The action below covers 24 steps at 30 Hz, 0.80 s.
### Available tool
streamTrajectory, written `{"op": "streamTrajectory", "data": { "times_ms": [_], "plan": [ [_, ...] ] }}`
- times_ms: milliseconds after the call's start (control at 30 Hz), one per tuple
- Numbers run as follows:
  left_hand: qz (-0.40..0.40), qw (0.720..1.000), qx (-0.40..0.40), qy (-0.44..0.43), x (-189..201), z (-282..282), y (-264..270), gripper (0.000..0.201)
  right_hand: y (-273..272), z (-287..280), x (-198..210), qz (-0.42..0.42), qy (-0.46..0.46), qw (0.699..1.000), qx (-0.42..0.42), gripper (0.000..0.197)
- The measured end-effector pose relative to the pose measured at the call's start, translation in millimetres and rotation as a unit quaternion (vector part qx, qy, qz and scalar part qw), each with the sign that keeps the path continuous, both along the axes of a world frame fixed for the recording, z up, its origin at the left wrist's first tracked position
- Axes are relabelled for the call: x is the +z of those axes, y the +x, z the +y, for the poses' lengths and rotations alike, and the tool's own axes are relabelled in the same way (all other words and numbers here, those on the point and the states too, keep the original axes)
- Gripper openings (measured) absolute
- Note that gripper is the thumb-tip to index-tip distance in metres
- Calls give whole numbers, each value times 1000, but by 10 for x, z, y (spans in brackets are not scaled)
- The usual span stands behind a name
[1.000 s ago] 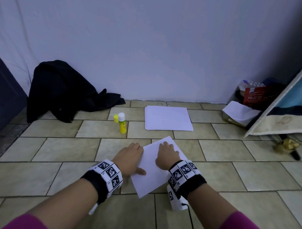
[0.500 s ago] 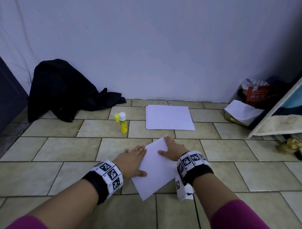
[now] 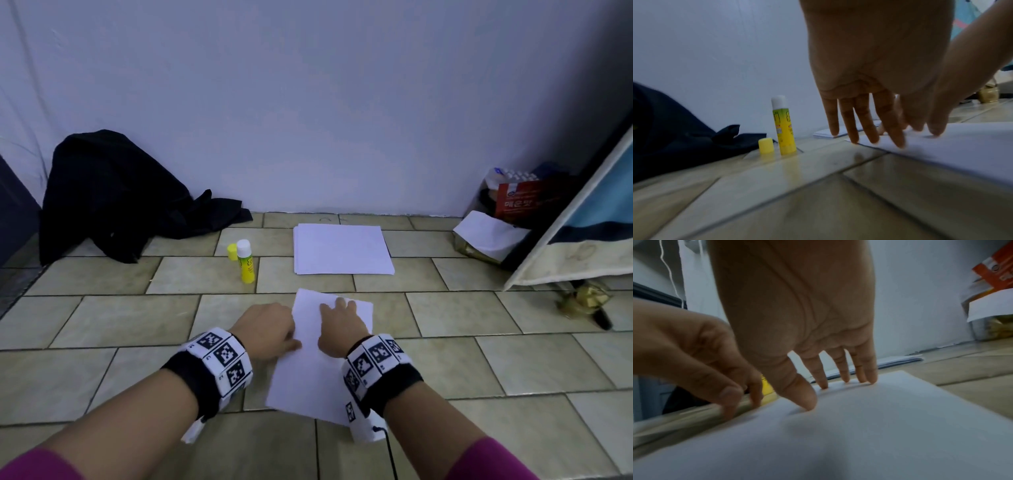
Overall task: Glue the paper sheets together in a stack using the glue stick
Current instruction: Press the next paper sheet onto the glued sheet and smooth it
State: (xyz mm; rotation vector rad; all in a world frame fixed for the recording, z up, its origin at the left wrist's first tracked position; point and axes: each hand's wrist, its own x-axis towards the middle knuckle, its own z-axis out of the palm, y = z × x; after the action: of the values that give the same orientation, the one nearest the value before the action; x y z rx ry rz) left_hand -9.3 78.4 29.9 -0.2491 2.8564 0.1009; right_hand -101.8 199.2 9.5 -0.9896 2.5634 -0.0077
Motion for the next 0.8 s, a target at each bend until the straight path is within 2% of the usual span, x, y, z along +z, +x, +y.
{"op": "streamTrajectory", "data": {
  "times_ms": [33, 67, 133, 200, 267, 367, 500, 667, 800],
  "plan": [
    [12, 1000, 4, 6, -3, 6, 2, 36, 22, -13, -8, -16, -8, 1000, 15, 47],
    [18, 1000, 14, 17, -34, 1, 2, 42, 47, -20, -16, -29, -13, 999, 30, 51],
    [-10, 998, 39, 37, -129, -20, 3, 70, 93, -36, -40, -36, -6, 998, 49, 61],
    [-66, 996, 49, 41, -196, -17, 9, 86, 128, -72, -59, -19, 18, 999, 41, 69],
    [-98, 993, 54, 43, -241, -9, 24, 87, 163, -133, -50, -10, 39, 998, 45, 77],
    [-122, 990, 59, 26, -275, 25, 47, 83, 177, -214, -24, -42, 1, 993, 114, 83],
    [-136, 989, 50, -14, -251, 8, 31, 84, 30, -144, 20, -68, 6, 987, 143, 75],
    [-138, 989, 53, -7, -267, 0, 25, 84, -155, -45, 102, -127, -22, 989, 74, 68],
    [-139, 989, 52, -7, -267, -17, 41, 84, -419, 142, 97, -123, -31, 992, -7, 64]
  ]
}}
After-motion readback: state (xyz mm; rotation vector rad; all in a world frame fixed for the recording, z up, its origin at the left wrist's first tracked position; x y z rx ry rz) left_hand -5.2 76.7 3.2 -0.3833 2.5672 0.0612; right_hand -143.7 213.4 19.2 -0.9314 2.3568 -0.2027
